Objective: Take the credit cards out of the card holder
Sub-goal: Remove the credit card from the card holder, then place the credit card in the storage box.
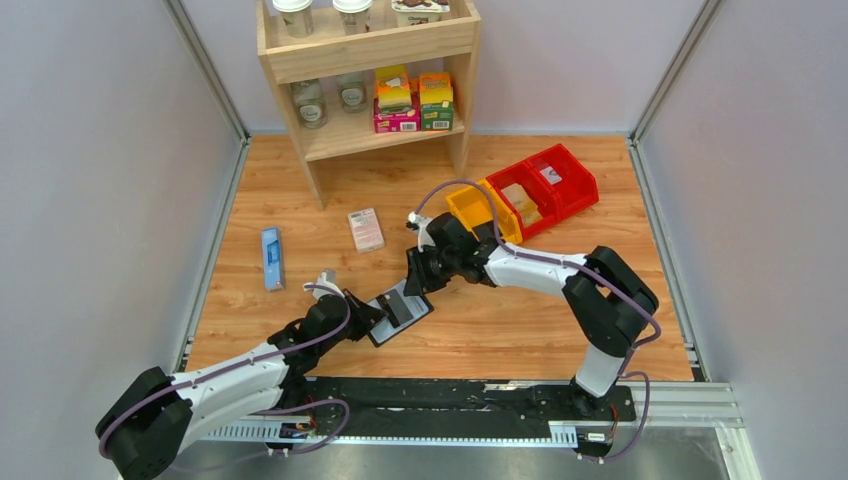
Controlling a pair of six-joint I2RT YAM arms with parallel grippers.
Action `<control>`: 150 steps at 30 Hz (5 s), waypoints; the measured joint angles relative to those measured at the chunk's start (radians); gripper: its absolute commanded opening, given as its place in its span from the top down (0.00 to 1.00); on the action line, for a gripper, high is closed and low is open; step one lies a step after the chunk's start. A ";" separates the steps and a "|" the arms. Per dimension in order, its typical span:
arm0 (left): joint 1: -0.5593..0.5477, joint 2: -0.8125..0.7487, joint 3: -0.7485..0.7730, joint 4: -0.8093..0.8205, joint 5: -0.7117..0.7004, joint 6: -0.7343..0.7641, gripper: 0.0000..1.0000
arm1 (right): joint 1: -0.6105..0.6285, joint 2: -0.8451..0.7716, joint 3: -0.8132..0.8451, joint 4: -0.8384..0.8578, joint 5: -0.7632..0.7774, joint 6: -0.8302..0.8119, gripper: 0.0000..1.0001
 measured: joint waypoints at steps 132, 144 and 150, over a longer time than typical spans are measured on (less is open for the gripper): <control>-0.001 -0.403 0.166 -0.438 -0.140 0.128 1.00 | 0.001 -0.020 0.055 -0.156 0.074 0.014 0.41; -0.002 -0.354 0.117 -0.195 -0.171 0.033 1.00 | 0.023 -0.414 -0.332 0.265 0.181 0.401 0.14; -0.030 -0.212 0.118 0.031 -0.204 -0.035 1.00 | 0.137 -0.454 -0.459 0.468 0.294 0.524 0.18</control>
